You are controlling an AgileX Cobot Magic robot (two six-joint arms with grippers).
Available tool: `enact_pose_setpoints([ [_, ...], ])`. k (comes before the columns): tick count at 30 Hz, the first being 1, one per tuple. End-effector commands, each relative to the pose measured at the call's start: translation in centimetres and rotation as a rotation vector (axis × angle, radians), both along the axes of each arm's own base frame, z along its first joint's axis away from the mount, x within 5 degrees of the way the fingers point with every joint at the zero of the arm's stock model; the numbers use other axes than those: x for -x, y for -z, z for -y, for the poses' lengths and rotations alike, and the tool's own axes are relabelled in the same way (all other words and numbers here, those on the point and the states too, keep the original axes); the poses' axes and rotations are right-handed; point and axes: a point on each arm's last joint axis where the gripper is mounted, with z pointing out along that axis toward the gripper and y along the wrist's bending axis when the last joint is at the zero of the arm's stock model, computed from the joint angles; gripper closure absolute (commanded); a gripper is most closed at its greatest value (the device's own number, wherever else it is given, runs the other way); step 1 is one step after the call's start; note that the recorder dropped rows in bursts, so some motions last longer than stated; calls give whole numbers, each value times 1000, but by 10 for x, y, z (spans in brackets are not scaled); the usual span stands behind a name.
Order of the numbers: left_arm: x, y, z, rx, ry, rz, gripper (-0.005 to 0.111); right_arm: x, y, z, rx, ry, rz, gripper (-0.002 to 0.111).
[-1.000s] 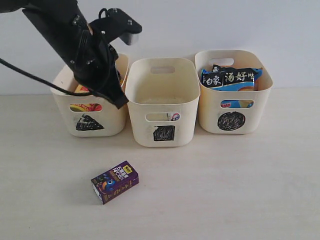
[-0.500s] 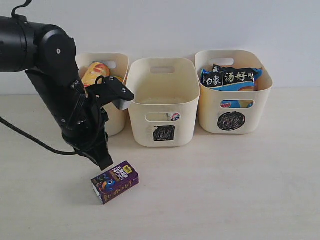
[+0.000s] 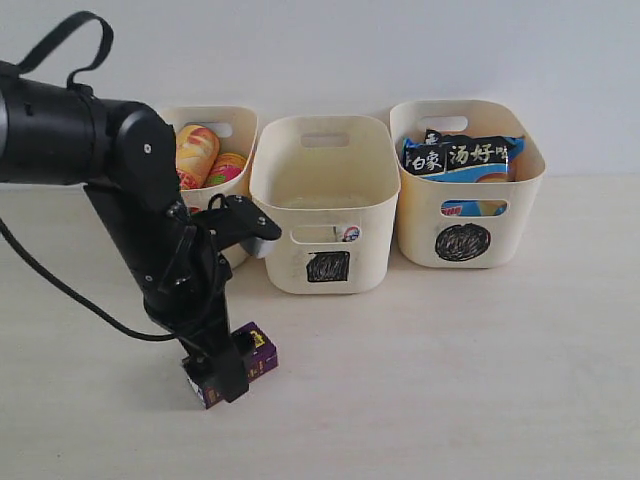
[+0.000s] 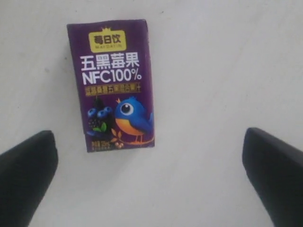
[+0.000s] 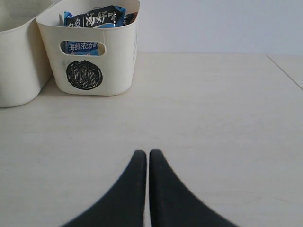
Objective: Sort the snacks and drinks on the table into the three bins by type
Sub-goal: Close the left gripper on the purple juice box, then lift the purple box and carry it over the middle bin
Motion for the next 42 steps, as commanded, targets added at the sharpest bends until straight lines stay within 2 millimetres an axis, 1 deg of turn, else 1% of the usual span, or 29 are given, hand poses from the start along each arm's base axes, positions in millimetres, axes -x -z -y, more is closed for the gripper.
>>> enact_pose_setpoints([
  [1, -8, 20, 4, 14, -12, 19, 12, 0, 1, 0, 7, 3, 7, 108],
  [3, -11, 26, 5, 16, -11, 39, 16, 0, 1, 0, 7, 3, 7, 108],
  [13, -17, 39, 7, 15, -9, 65, 16, 0, 1, 0, 7, 3, 7, 108],
  [18, -18, 52, 8, 0, -8, 44, 16, 0, 1, 0, 7, 3, 7, 108],
  [22, -19, 57, 8, -3, -9, 40, 16, 0, 1, 0, 7, 3, 7, 108],
  [23, -20, 58, 8, -3, -9, 41, 18, 0, 1, 0, 7, 3, 7, 108],
  [25, -20, 60, 9, -3, -10, 41, 25, 0, 1, 0, 7, 3, 7, 108],
  [26, -20, 60, 8, -4, -9, 41, 32, 0, 1, 0, 7, 3, 7, 108],
  [27, -20, 60, 8, -6, -7, 42, 42, 0, 1, 0, 7, 3, 7, 108],
  [29, -22, 59, 8, -16, 3, 53, 67, 0, 1, 0, 7, 3, 7, 108],
  [31, -23, 56, 8, -12, -24, 58, 103, 0, 1, 0, 7, 3, 7, 108],
  [32, -24, 56, 9, -10, -34, 62, 101, 0, 1, 0, 7, 3, 7, 108],
  [35, -25, 55, 8, -14, -59, 69, 102, 0, 1, 0, 7, 3, 7, 108],
  [38, -25, 49, 7, -19, -70, 84, 102, 0, 1, 0, 7, 3, 7, 108],
  [42, -22, 24, 5, 4, -70, 122, 102, 0, 1, 0, 7, 3, 7, 108],
])
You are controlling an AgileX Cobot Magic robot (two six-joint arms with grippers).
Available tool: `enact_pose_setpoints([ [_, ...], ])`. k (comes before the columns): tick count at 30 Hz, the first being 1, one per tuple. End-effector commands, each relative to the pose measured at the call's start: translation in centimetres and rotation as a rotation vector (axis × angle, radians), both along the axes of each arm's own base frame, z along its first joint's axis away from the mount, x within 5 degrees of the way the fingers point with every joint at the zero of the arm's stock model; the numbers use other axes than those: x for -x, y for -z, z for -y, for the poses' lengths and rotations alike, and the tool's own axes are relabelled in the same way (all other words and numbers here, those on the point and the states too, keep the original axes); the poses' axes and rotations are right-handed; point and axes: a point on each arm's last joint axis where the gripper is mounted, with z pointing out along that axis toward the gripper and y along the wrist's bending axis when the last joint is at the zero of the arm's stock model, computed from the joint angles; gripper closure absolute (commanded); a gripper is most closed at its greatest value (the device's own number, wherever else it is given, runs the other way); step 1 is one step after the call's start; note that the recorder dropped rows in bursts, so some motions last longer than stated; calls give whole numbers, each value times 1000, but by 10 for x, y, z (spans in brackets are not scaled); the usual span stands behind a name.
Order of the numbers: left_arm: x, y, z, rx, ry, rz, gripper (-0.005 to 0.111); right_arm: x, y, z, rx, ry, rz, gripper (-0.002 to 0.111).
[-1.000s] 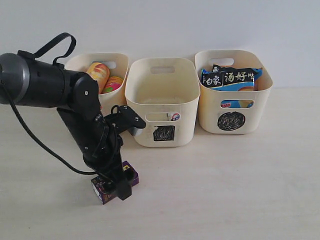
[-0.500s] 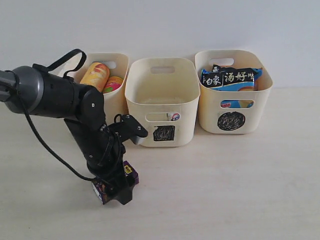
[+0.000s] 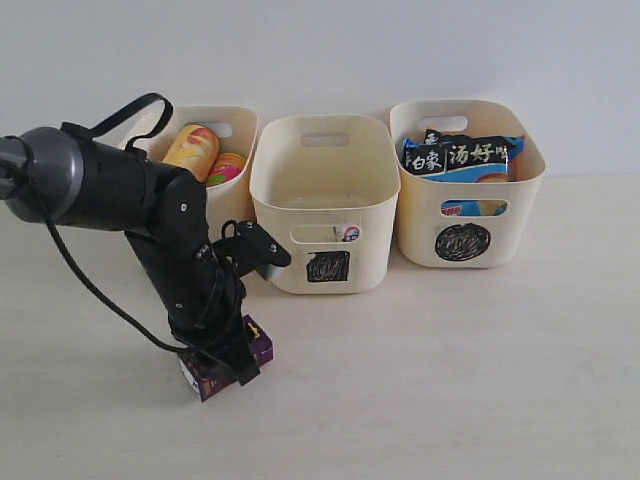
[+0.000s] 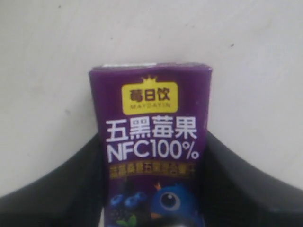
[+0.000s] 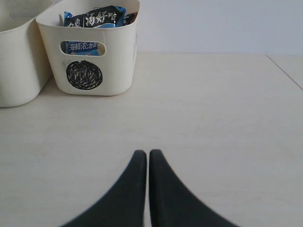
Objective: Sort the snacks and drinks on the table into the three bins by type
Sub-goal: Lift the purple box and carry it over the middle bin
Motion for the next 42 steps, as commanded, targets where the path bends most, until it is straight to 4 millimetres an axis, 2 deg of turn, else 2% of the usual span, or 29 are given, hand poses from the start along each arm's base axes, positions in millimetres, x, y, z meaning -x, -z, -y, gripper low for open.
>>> enact_pose_setpoints([
  [1, 2, -34, -2, 35, -12, 63, 102, 0, 1, 0, 7, 3, 7, 108],
  [12, 10, -118, -7, 198, -21, 323, 102, 0, 1, 0, 7, 3, 7, 108],
  [17, 6, -139, -3, 314, -48, 463, 102, 0, 1, 0, 7, 3, 7, 108],
  [25, -11, -158, 5, 464, -70, 727, 102, 0, 1, 0, 7, 3, 7, 108],
  [31, -28, -156, 12, 549, -85, 893, 102, 0, 1, 0, 7, 3, 7, 108],
  [42, -58, -117, 27, 604, -92, 1031, 102, 0, 1, 0, 7, 3, 7, 108],
])
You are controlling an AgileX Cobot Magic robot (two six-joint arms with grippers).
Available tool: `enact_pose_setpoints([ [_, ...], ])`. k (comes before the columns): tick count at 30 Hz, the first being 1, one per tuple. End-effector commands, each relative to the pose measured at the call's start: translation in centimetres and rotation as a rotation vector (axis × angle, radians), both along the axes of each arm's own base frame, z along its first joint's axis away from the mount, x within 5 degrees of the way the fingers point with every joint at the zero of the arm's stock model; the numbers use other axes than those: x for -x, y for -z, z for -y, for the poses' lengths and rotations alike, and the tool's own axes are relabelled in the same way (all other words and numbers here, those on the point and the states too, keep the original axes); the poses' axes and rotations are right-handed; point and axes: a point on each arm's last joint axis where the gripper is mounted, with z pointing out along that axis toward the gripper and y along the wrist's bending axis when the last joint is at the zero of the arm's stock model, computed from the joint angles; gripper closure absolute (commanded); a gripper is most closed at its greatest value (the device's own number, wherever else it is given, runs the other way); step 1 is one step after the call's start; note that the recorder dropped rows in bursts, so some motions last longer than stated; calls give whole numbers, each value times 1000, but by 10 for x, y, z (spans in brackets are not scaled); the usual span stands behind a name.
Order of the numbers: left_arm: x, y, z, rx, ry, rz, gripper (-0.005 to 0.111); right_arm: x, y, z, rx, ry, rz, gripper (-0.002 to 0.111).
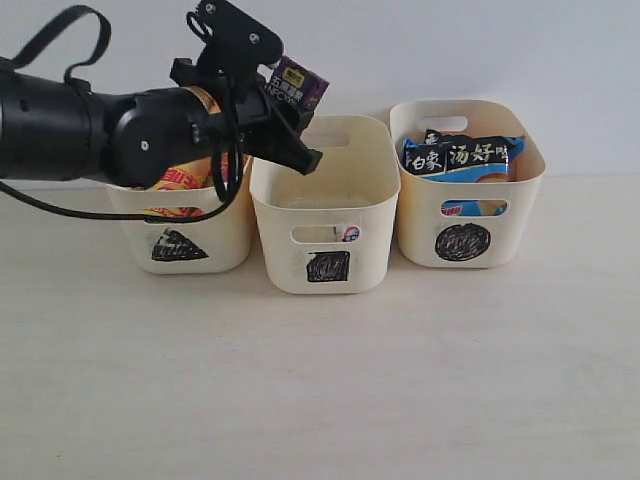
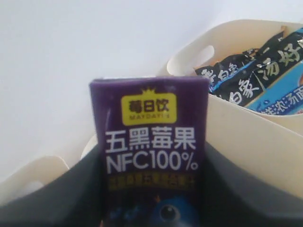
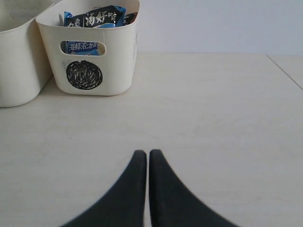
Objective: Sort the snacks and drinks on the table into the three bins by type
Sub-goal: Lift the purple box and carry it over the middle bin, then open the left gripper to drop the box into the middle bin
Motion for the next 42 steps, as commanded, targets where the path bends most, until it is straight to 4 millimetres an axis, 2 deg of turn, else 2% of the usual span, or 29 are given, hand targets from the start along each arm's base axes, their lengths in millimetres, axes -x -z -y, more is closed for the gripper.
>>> enact_pose_setpoints([
  [1, -15, 8, 7, 42, -13, 48, 102, 0, 1, 0, 7, 3, 7, 108],
  [10, -38, 22, 24, 35, -10, -53, 102, 0, 1, 0, 7, 3, 7, 108],
  [16, -41, 28, 26, 27, -10, -66, 101, 0, 1, 0, 7, 3, 7, 108],
  [19, -41, 29, 26, 25, -10, -70, 86, 0, 1, 0, 7, 3, 7, 108],
  [23, -41, 30, 26, 20, -9, -80, 51, 0, 1, 0, 7, 3, 7, 108],
  [25, -41, 30, 26, 33, -14, -87, 37, 0, 1, 0, 7, 3, 7, 108],
  [28, -41, 30, 26, 39, -15, -90, 28, 0, 1, 0, 7, 3, 7, 108],
  [33, -40, 29, 26, 39, -15, -90, 30, 0, 1, 0, 7, 3, 7, 108],
  [36, -37, 20, 24, 37, -13, -95, 35, 0, 0, 0, 7, 3, 9, 108],
  [38, -34, 12, 22, 18, -7, -107, 44, 0, 0, 0, 7, 3, 9, 108],
  [40, -28, 3, 20, -17, 4, -129, 58, 0, 0, 0, 7, 3, 9, 108],
  [42, -22, -7, 17, -36, 10, -161, 79, 0, 0, 0, 7, 3, 9, 108],
])
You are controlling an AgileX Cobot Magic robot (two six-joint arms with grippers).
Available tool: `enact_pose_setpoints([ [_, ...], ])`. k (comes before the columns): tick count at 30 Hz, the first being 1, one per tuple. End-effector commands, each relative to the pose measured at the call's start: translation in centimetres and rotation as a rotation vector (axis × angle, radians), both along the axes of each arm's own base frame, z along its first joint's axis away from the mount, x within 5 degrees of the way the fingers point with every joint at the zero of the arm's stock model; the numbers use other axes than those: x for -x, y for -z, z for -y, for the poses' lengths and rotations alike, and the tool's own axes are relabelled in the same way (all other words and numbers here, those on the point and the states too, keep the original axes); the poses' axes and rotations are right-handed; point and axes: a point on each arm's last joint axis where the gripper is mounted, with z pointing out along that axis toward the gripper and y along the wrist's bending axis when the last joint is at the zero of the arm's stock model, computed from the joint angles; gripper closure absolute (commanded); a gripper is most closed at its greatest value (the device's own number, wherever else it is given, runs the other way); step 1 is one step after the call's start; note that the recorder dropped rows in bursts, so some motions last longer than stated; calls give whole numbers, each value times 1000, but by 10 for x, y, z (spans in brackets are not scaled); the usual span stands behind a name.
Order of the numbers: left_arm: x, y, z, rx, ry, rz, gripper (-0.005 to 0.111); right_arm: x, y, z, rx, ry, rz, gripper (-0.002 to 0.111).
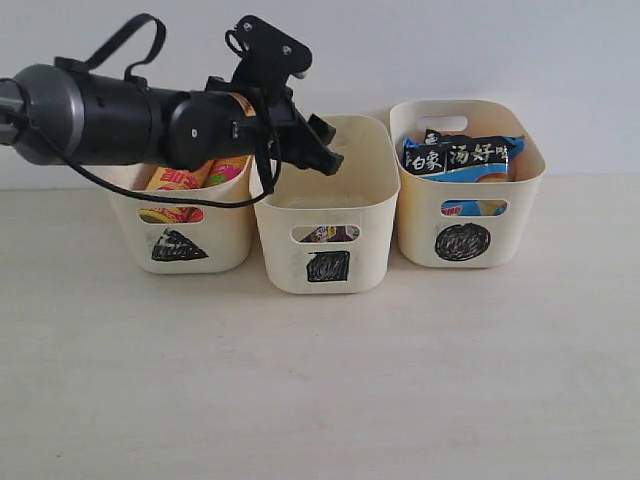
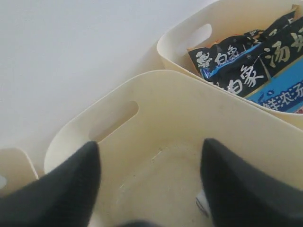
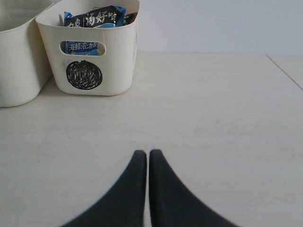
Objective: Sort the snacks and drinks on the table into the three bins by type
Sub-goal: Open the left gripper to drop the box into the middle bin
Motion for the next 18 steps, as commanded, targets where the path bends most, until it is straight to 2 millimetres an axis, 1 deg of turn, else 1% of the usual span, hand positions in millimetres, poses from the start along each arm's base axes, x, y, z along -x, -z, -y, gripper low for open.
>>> enact_pose_setpoints([
  [1, 15, -30, -6, -36, 19, -48, 90, 0, 0, 0, 7, 3, 9, 108],
  [2, 17, -34, -7, -45, 23, -57, 98, 0, 0, 0, 7, 3, 9, 108],
  [3, 20, -38, -9, -70, 32, -62, 102, 0, 0, 0, 7, 3, 9, 108],
  [8, 37, -53, -17, -124, 45, -164, 102, 0, 0, 0, 7, 3, 9, 108],
  [12, 51, -59, -25, -175, 53, -270, 102, 0, 0, 0, 7, 3, 9, 108],
  [13, 59, -62, -29, -184, 41, -342, 102, 0, 0, 0, 7, 3, 9, 108],
  [14, 62, -64, -31, -190, 38, -369, 102, 0, 0, 0, 7, 3, 9, 108],
  [15, 71, -67, -36, -209, 20, -442, 102, 0, 0, 0, 7, 3, 9, 108],
  [16, 74, -68, -39, -217, 3, -469, 102, 0, 0, 0, 7, 3, 9, 108],
  [17, 80, -73, -46, -231, -54, -522, 102, 0, 0, 0, 7, 3, 9, 108],
  [18, 84, -76, -50, -230, -85, -543, 102, 0, 0, 0, 7, 3, 9, 108],
])
